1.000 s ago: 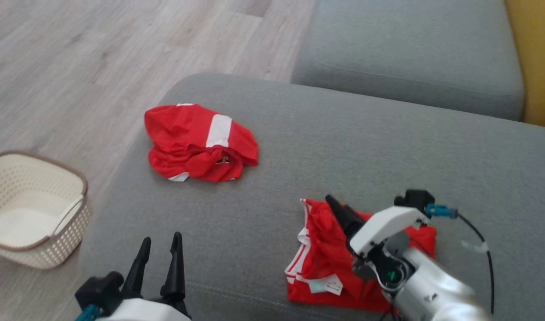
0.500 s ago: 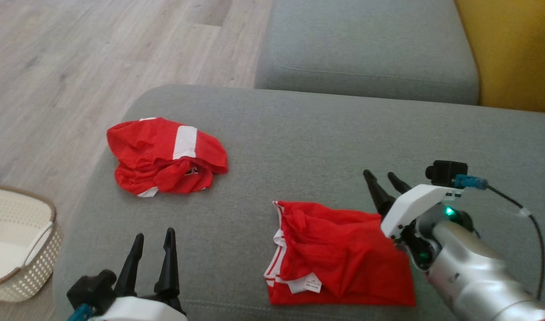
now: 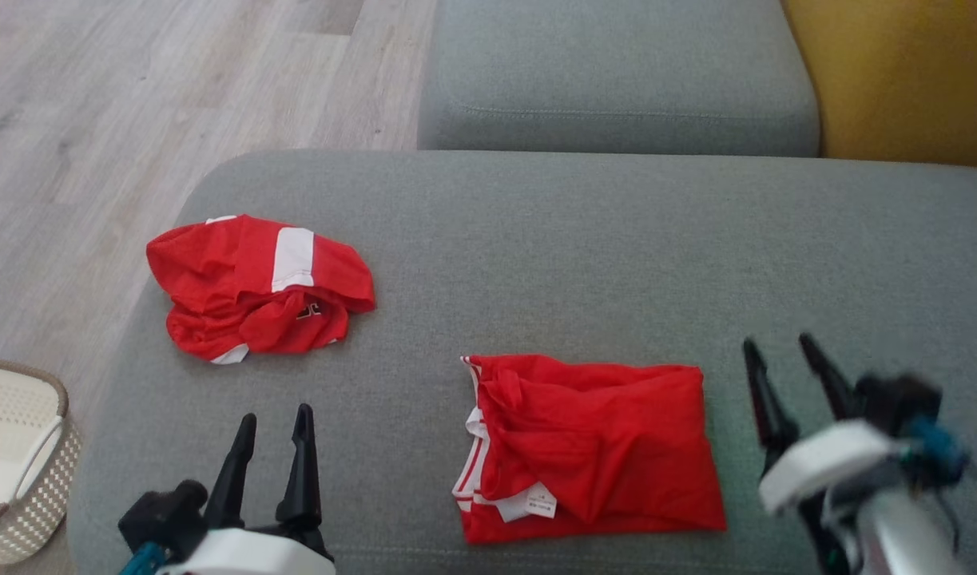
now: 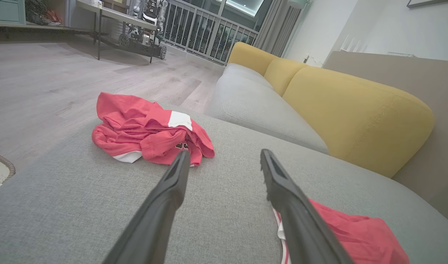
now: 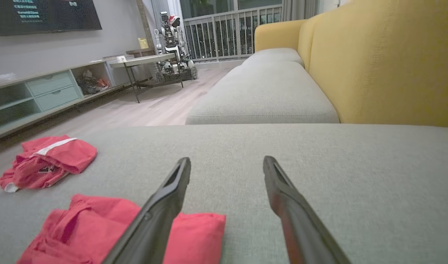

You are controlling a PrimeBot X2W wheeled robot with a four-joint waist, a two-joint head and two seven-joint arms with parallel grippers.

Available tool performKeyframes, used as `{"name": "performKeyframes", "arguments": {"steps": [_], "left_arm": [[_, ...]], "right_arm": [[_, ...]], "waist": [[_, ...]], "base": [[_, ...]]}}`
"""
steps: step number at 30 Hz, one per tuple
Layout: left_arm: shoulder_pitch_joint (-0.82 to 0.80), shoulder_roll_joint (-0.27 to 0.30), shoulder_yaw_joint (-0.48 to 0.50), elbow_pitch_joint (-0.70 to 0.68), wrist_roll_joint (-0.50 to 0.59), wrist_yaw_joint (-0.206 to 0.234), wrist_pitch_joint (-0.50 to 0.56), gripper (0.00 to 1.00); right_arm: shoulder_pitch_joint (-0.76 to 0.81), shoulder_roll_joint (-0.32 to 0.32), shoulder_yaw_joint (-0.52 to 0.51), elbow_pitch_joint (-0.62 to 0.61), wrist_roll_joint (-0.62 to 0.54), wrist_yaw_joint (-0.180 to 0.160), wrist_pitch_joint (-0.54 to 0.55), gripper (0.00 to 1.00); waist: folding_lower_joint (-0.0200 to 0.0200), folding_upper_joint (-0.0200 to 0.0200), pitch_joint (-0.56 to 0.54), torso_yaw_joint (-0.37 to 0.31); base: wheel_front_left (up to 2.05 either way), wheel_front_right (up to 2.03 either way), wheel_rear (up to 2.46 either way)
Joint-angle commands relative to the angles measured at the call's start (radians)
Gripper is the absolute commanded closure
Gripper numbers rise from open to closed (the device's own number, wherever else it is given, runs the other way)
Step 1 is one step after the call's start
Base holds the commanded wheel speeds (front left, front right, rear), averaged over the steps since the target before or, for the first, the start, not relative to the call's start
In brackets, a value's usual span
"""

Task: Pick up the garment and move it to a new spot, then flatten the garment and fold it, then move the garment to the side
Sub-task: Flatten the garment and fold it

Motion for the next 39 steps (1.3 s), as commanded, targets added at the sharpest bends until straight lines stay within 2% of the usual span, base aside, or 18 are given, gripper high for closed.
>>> {"name": "performKeyframes", "arguments": {"steps": [1, 4, 8, 26, 27, 28, 34, 39], "left_arm": [[-0.051, -0.004, 0.028, -0.036, 0.012, 0.001, -0.012, 0.0], [-0.05, -0.004, 0.027, -0.037, 0.017, 0.001, -0.012, 0.0], [-0.047, -0.004, 0.029, -0.037, 0.026, 0.002, -0.012, 0.0], [-0.052, -0.004, 0.023, -0.029, 0.042, -0.008, -0.012, 0.0], [-0.052, -0.004, 0.022, -0.029, 0.043, -0.009, -0.012, 0.0], [-0.053, -0.004, 0.021, -0.03, 0.044, -0.01, -0.012, 0.0], [-0.059, -0.004, 0.009, -0.02, 0.051, -0.015, -0.012, 0.0], [-0.067, -0.004, 0.0, -0.013, 0.053, -0.017, -0.012, 0.0]], "right_arm": [[0.011, 0.036, -0.025, -0.1, -0.073, 0.0, -0.009, 0.0], [0.109, 0.095, -0.105, -0.22, -0.17, 0.0, -0.009, 0.0], [0.184, 0.122, -0.135, -0.307, -0.222, 0.0, -0.009, 0.0], [0.206, 0.125, -0.138, -0.328, -0.187, 0.0, 0.006, 0.0], [0.205, 0.125, -0.131, -0.326, -0.185, 0.0, 0.011, 0.59], [0.204, 0.125, -0.121, -0.324, -0.184, 0.0, 0.015, 1.0], [0.203, 0.125, -0.025, -0.304, -0.162, 0.0, 0.036, 1.0], [0.196, 0.125, 0.056, -0.257, -0.17, 0.0, 0.1, 1.0]], "waist": [[0.0, 0.0, 0.003, 0.0], [0.0, 0.0, 0.006, 0.003], [0.0, 0.0, 0.011, 0.002], [0.0, 0.0, 0.023, 0.016], [0.0, 0.0, 0.026, 0.018], [0.0, 0.0, 0.029, 0.021], [0.0, 0.0, 0.052, 0.047], [0.0, 0.0, 0.073, 0.074]], "base": [[0.0, 0.0, 0.0], [0.0, 0.0, 0.0], [0.0, 0.0, 0.0], [0.0, 0.0, 0.0], [0.0, 0.0, 0.0], [0.0, 0.0, 0.0], [0.0, 0.0, 0.0], [0.0, 0.0, 0.0]]}}
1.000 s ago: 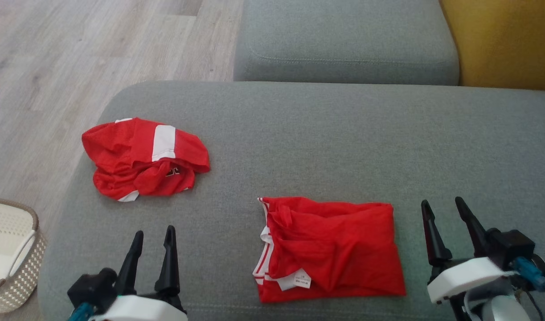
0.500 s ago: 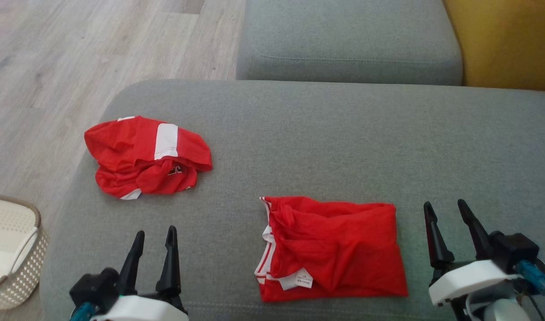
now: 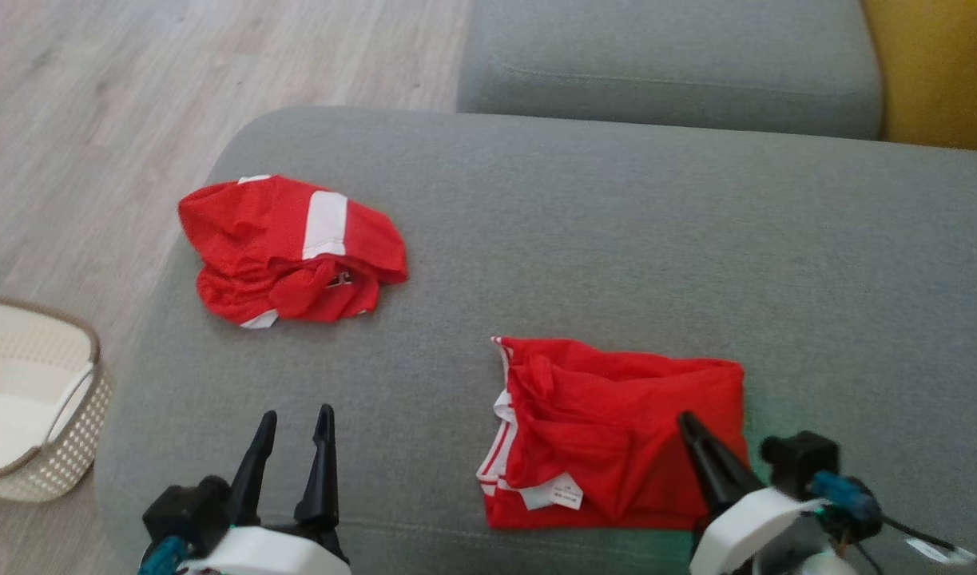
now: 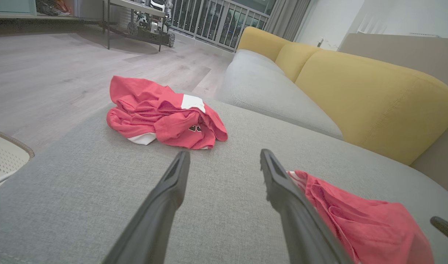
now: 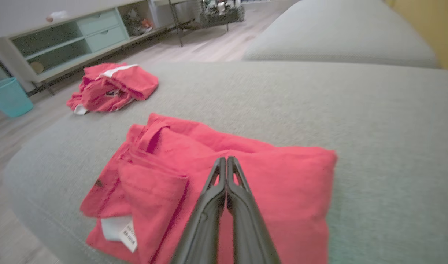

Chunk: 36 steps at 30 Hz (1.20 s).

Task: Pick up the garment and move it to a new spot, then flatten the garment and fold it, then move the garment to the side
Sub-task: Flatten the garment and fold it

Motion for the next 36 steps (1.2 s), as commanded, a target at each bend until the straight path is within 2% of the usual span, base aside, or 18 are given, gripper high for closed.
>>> {"name": "performKeyframes", "arguments": {"steps": [1, 9, 19, 24, 30, 36], "left_arm": [[-0.059, -0.004, 0.031, -0.028, 0.009, -0.005, -0.012, 0.0], [-0.077, -0.004, 0.021, -0.008, 0.006, -0.005, -0.012, 0.0], [-0.077, -0.004, 0.027, 0.005, 0.001, -0.002, -0.012, 0.0], [-0.078, -0.004, 0.022, 0.008, 0.001, -0.002, -0.012, 0.0], [-0.079, -0.004, 0.029, 0.008, 0.003, -0.006, -0.012, 0.0], [-0.087, -0.004, 0.012, 0.008, -0.003, -0.006, -0.012, 0.0]], "right_arm": [[-0.045, -0.007, 0.029, -0.027, 0.004, 0.0, 0.002, 1.0], [-0.095, -0.007, 0.076, 0.091, -0.03, 0.0, 0.065, 1.0], [-0.108, -0.007, 0.275, 0.116, 0.094, 0.0, 0.099, 1.0], [-0.121, -0.007, 0.342, 0.136, 0.11, 0.0, 0.107, 1.0], [-0.187, -0.007, 0.245, 0.154, 0.083, 0.0, 0.08, 1.0], [-0.264, -0.007, 0.162, 0.221, 0.04, 0.0, 0.106, 1.0]], "waist": [[0.0, 0.0, 0.011, 0.014], [0.0, 0.0, 0.034, 0.071], [0.0, 0.0, 0.018, 0.089], [0.0, 0.0, 0.012, 0.096], [0.0, 0.0, 0.017, 0.108], [0.0, 0.0, 0.034, 0.139]], "base": [[0.0, 0.0, 0.0], [0.0, 0.0, 0.0], [0.0, 0.0, 0.0], [0.0, 0.0, 0.0], [0.0, 0.0, 0.0], [0.0, 0.0, 0.0]]}}
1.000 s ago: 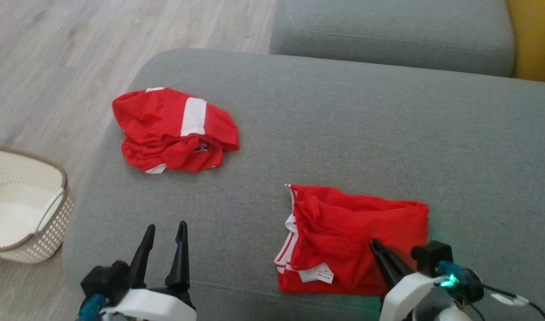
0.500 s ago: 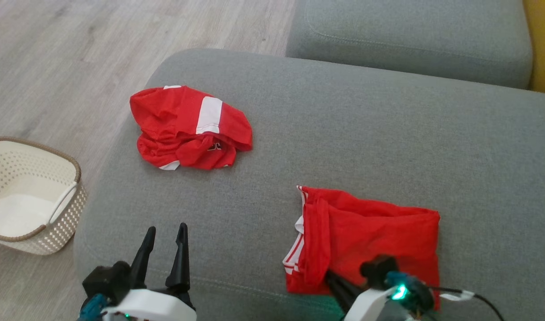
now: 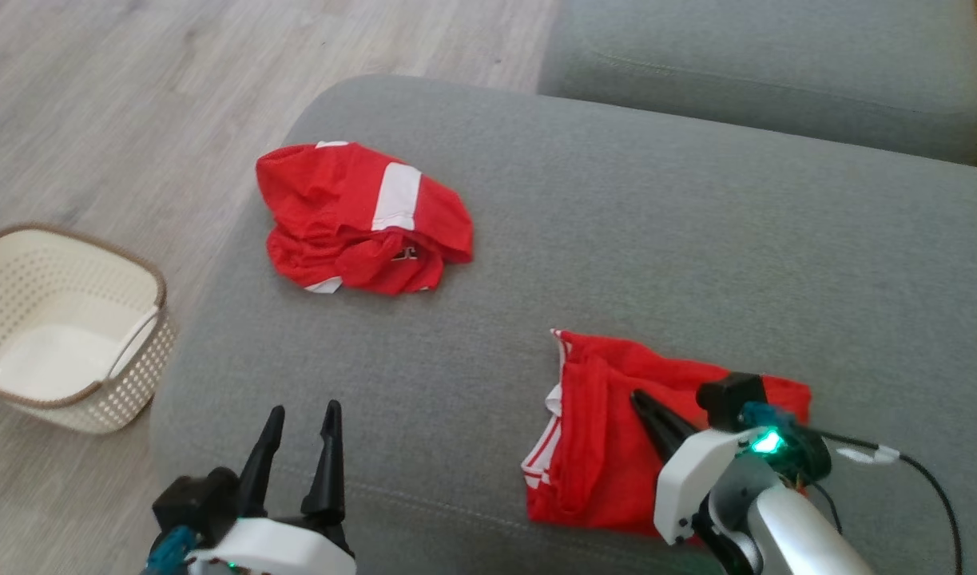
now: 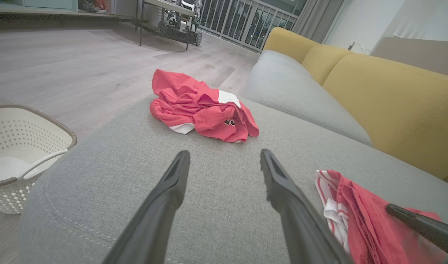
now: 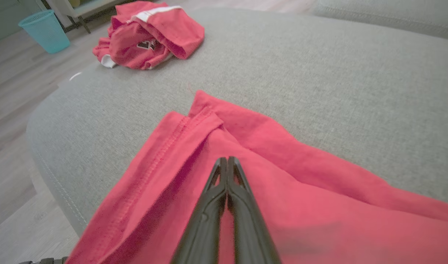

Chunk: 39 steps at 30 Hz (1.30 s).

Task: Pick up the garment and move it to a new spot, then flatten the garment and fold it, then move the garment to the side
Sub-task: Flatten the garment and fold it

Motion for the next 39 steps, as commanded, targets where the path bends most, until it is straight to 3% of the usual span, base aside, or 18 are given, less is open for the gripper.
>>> {"name": "performKeyframes", "arguments": {"steps": [1, 9, 23, 32, 39], "left_arm": [[-0.058, -0.004, 0.018, -0.03, -0.003, 0.001, -0.012, 0.0], [-0.076, -0.004, 0.002, -0.022, -0.014, 0.003, -0.012, 0.0], [-0.077, -0.004, -0.032, -0.018, -0.027, 0.017, -0.012, 0.0], [-0.075, -0.004, -0.027, -0.023, -0.029, 0.02, -0.012, 0.0], [-0.07, -0.004, -0.004, -0.022, -0.024, 0.019, -0.012, 0.0]], "right_arm": [[-0.059, 0.0, 0.008, 0.004, -0.013, 0.0, 0.012, 1.0], [-0.144, 0.0, 0.017, 0.124, -0.009, 0.0, 0.03, 1.0], [-0.249, 0.0, 0.147, 0.231, 0.108, 0.0, -0.072, 1.0], [-0.257, 0.0, 0.197, 0.305, 0.14, 0.0, -0.099, 1.0], [-0.285, 0.0, 0.187, 0.327, 0.155, 0.0, -0.124, 1.0]], "waist": [[0.0, 0.0, 0.011, 0.018], [0.0, 0.0, 0.042, 0.064], [0.0, 0.0, 0.048, 0.114], [0.0, 0.0, 0.052, 0.105], [0.0, 0.0, 0.018, 0.053]], "base": [[0.0, 0.0, 0.0], [0.0, 0.0, 0.0], [0.0, 0.0, 0.0], [0.0, 0.0, 0.0], [0.0, 0.0, 0.0]]}}
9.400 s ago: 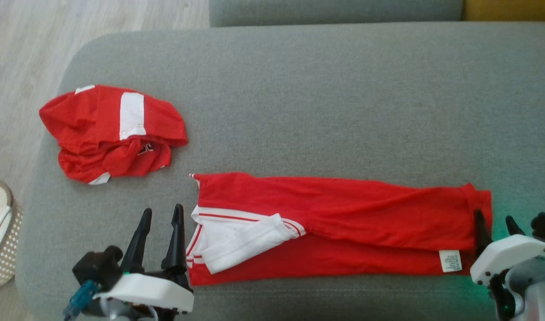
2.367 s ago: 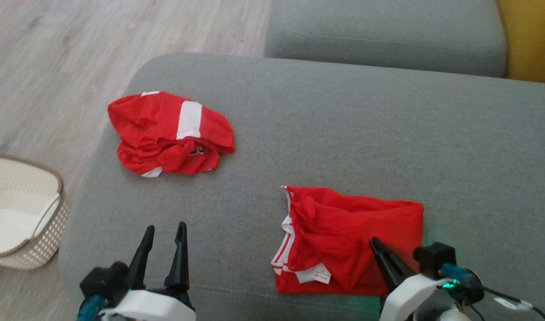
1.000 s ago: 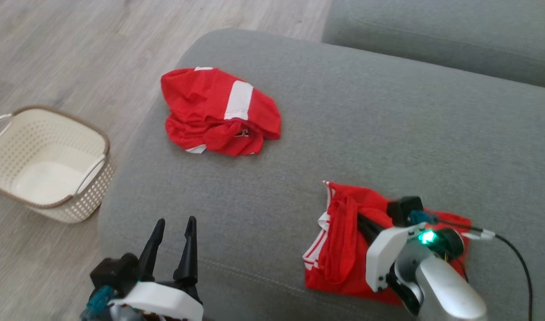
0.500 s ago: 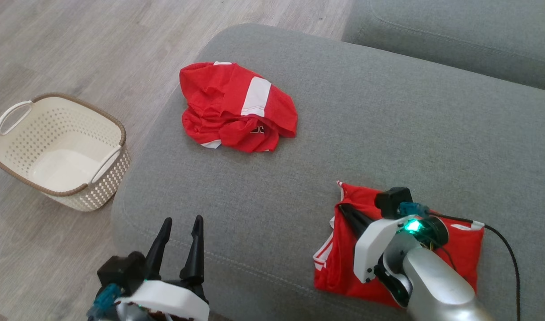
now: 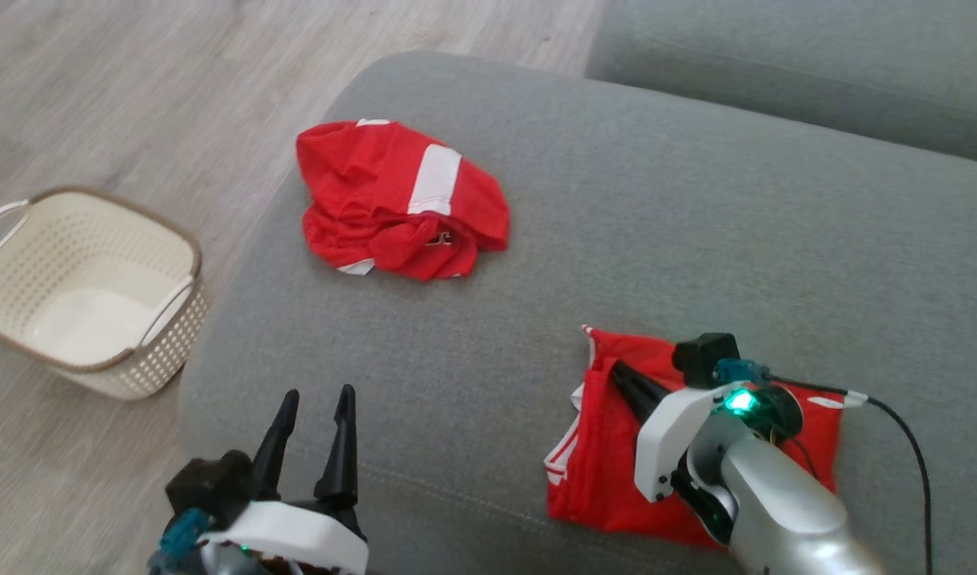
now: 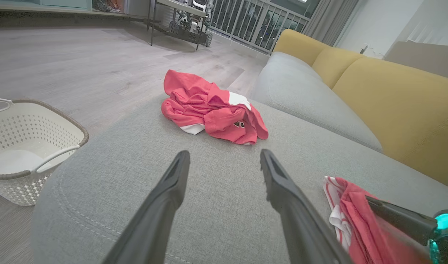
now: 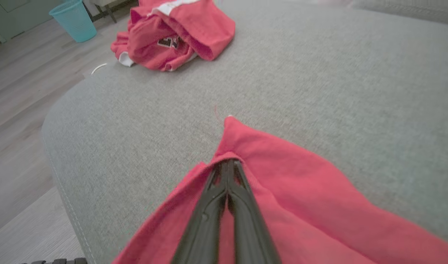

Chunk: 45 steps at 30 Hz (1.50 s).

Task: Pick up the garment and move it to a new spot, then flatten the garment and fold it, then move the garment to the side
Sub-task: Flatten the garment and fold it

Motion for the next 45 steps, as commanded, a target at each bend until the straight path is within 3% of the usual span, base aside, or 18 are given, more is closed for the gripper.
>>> {"name": "performKeyframes", "arguments": {"steps": [1, 9, 14, 23, 28, 29, 30, 31, 45], "left_arm": [[-0.028, -0.003, 0.046, -0.032, 0.0, -0.001, -0.012, 0.0], [-0.014, -0.003, 0.078, -0.039, 0.016, -0.004, -0.012, 0.0], [-0.001, -0.003, 0.104, -0.055, 0.014, -0.005, -0.012, 0.0], [0.007, -0.003, 0.151, -0.111, -0.005, 0.006, -0.012, 0.0], [0.014, -0.003, 0.16, -0.116, -0.006, 0.008, -0.012, 0.0], [0.017, -0.003, 0.16, -0.114, -0.006, 0.007, -0.012, 0.0], [0.019, -0.003, 0.16, -0.112, -0.005, 0.005, -0.012, 0.0], [0.022, -0.003, 0.159, -0.109, -0.004, 0.004, -0.012, 0.0], [0.036, -0.003, 0.15, -0.085, -0.001, -0.005, -0.012, 0.0]], "right_arm": [[-0.036, 0.005, 0.011, -0.02, 0.007, 0.0, -0.014, 1.0], [-0.008, 0.005, -0.036, -0.027, -0.027, 0.0, 0.006, 1.0], [0.034, 0.001, -0.127, -0.083, -0.105, 0.0, -0.02, 1.0], [0.189, 0.002, -0.357, -0.37, -0.22, 0.0, -0.076, 1.0], [0.303, 0.004, -0.425, -0.53, -0.201, 0.0, -0.09, 1.0], [0.323, 0.004, -0.439, -0.552, -0.185, 0.0, -0.092, 0.86], [0.342, 0.004, -0.45, -0.57, -0.176, 0.0, -0.094, 0.22], [0.359, 0.004, -0.457, -0.584, -0.171, 0.0, -0.095, 0.0], [0.435, 0.005, -0.473, -0.632, -0.173, 0.0, -0.099, 0.0]], "waist": [[0.0, 0.0, -0.027, -0.03], [0.0, 0.0, -0.087, -0.108], [0.0, 0.0, -0.115, -0.162], [0.0, 0.0, -0.127, -0.251], [0.0, 0.0, -0.127, -0.275], [0.0, 0.0, -0.127, -0.278], [0.0, 0.0, -0.126, -0.28], [0.0, 0.0, -0.125, -0.282], [0.0, 0.0, -0.118, -0.282]], "base": [[0.0, 0.0, 0.0], [0.0, 0.0, 0.0], [0.0, 0.0, 0.0], [0.0, 0.0, 0.0], [0.0, 0.0, 0.0], [0.0, 0.0, 0.0], [0.0, 0.0, 0.0], [0.0, 0.0, 0.0], [0.0, 0.0, 0.0]]}}
